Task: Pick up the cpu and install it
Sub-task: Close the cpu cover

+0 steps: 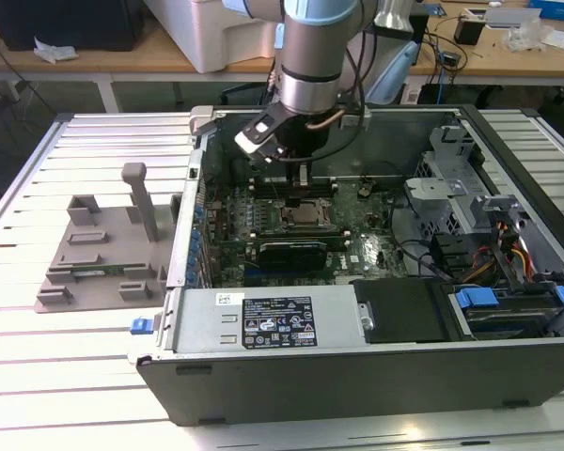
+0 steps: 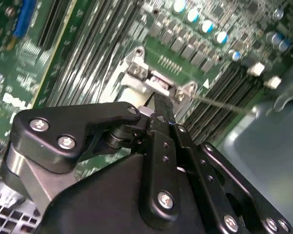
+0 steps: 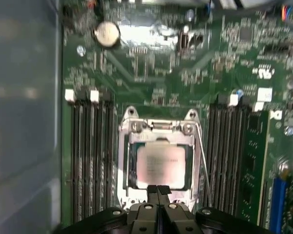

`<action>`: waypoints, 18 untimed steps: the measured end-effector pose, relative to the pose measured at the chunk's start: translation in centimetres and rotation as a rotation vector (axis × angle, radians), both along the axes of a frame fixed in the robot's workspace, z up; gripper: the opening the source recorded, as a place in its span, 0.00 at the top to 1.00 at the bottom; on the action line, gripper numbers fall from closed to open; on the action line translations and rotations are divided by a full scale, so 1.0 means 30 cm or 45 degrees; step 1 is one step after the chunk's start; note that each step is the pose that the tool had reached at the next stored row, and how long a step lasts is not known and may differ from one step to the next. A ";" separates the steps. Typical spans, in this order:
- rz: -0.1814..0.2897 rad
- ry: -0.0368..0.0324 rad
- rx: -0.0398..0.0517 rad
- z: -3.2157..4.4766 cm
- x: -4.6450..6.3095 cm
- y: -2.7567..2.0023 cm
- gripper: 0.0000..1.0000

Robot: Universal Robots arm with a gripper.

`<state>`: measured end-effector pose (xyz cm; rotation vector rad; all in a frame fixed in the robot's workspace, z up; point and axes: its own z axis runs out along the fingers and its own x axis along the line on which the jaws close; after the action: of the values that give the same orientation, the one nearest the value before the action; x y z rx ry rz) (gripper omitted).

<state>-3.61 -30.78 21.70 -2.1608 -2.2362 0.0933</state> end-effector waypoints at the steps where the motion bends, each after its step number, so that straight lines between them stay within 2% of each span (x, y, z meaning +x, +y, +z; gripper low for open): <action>1: 0.000 0.0000 0.000 -0.005 -0.005 -0.001 0.89; 4: 0.000 -0.0001 0.004 -0.019 -0.022 -0.002 0.89; 10: 0.000 0.0000 0.008 -0.036 -0.027 -0.002 0.89; 18: 0.000 0.0000 0.011 -0.031 0.051 -0.001 0.89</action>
<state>-2.09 -30.82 20.78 -2.1565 -2.2324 0.0836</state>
